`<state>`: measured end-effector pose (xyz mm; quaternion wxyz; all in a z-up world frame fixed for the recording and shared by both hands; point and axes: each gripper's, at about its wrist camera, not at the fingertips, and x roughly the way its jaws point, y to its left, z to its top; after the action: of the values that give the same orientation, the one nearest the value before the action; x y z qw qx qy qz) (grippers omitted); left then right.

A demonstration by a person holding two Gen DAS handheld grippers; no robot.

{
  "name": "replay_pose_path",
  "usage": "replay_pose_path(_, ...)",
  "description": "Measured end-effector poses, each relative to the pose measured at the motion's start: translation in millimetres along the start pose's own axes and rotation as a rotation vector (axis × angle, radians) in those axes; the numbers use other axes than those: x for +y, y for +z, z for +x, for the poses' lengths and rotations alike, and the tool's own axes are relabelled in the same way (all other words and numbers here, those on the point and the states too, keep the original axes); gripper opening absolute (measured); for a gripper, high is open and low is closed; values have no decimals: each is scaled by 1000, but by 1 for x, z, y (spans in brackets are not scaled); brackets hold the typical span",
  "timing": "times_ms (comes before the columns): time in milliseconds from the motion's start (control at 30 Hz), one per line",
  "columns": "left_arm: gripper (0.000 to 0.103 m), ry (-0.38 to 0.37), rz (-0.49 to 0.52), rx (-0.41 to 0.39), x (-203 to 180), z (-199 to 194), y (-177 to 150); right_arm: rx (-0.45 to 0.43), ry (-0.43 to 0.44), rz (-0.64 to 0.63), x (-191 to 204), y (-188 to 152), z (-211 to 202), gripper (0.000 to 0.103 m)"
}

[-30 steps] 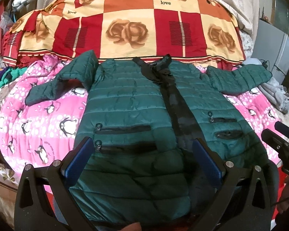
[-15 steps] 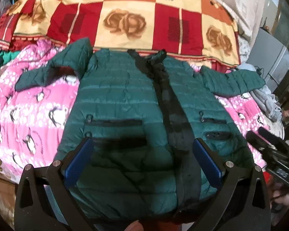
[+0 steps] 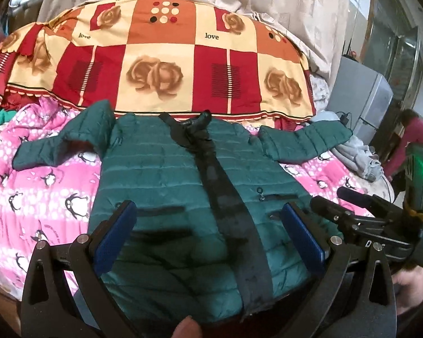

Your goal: Fold large clothes

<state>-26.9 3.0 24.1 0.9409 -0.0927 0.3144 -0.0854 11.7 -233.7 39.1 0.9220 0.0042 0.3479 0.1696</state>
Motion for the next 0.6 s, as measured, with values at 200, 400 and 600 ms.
replay_pose_path(200,103,-1,-21,24,5,7,-4,4,0,15,-5,0,0,88)
replay_pose_path(400,103,53,-18,29,1,12,-5,18,1,26,-12,-3,4,88)
replay_pose_path(600,103,118,36,33,-8,13,-5,19,-2,29,-14,-2,3,88)
